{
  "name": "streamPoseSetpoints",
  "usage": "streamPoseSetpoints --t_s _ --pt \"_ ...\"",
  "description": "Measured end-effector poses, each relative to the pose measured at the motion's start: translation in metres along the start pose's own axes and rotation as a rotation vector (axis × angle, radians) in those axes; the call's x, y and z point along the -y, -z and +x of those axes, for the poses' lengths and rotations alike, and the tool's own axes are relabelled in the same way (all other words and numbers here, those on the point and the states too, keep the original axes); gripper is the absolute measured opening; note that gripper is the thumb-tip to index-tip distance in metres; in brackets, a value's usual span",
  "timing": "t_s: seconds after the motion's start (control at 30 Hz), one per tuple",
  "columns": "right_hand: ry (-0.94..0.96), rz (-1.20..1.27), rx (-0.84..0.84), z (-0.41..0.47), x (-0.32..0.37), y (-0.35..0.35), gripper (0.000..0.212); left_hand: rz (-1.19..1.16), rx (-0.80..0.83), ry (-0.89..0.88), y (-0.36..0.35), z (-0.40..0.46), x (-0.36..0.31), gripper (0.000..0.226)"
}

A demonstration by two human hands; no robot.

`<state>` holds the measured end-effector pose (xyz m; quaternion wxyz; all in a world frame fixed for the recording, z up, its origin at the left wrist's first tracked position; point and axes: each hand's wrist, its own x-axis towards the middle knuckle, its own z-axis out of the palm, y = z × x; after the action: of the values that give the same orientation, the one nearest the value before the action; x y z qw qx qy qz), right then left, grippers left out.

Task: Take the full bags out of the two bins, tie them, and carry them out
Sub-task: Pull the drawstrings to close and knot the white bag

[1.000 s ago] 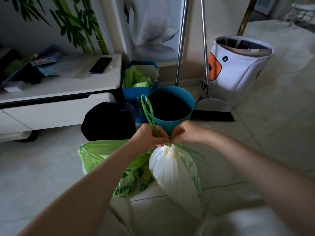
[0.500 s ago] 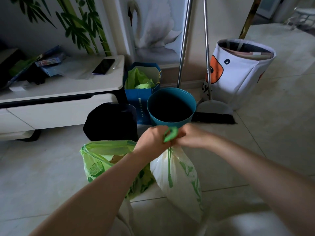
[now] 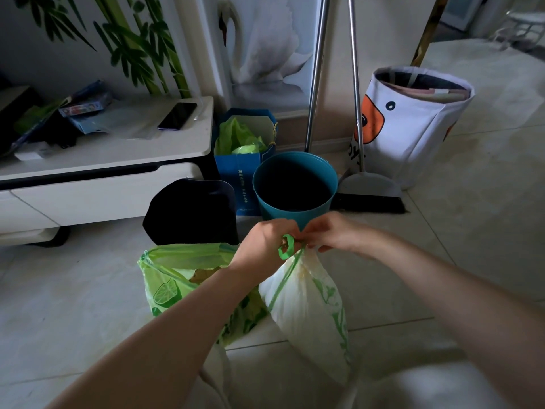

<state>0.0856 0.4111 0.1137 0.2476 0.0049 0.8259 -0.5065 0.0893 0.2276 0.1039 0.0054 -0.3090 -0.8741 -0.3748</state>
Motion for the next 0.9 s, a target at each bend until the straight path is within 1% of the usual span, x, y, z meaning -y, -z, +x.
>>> streamPoseSetpoints --t_s 0.13,0.2,0.3,0.37,0.43,0.5,0.53,0.57,0.67,0.8,0.87,0.9 --pt "-0.007 -0.023 -0.059 0.002 0.005 -0.003 0.021 -0.146 -0.063 0.114 0.003 0.002 -0.005 0.007" --pt "-0.007 0.013 -0.096 0.002 0.009 -0.005 0.019 -0.158 -0.070 0.186 0.007 0.003 -0.004 0.009" --pt "0.020 0.133 -0.172 0.003 0.012 -0.001 0.017 -0.139 -0.053 0.274 0.010 0.004 0.000 0.010" --pt "0.049 0.126 -0.156 0.002 0.012 0.003 0.012 -0.163 -0.070 0.312 0.010 0.004 0.000 0.009" --pt "0.067 0.022 -0.107 0.000 0.012 0.005 0.007 -0.163 -0.093 0.316 0.011 0.004 0.000 0.009" --pt "0.048 -0.063 -0.025 0.000 0.010 0.002 0.018 -0.158 -0.101 0.303 0.010 0.003 0.000 0.008" --pt "0.039 -0.088 0.015 0.000 0.009 0.001 0.020 -0.159 -0.100 0.299 0.010 0.003 0.000 0.008" --pt "0.038 -0.108 0.037 0.000 0.009 0.000 0.018 -0.158 -0.099 0.299 0.010 0.003 0.000 0.009" --pt "0.043 -0.126 0.008 0.001 0.009 0.002 0.009 -0.161 -0.090 0.304 0.010 0.002 0.000 0.010" --pt "-0.039 -0.039 -0.037 0.003 0.013 0.000 0.011 -0.166 -0.080 0.299 0.011 0.002 -0.003 0.011" --pt "-0.082 0.026 -0.030 0.003 0.015 -0.002 0.012 -0.168 -0.067 0.289 0.011 0.003 -0.004 0.012" --pt "-0.096 0.025 -0.015 0.002 0.017 -0.001 0.017 -0.176 -0.063 0.284 0.011 0.003 -0.004 0.011"
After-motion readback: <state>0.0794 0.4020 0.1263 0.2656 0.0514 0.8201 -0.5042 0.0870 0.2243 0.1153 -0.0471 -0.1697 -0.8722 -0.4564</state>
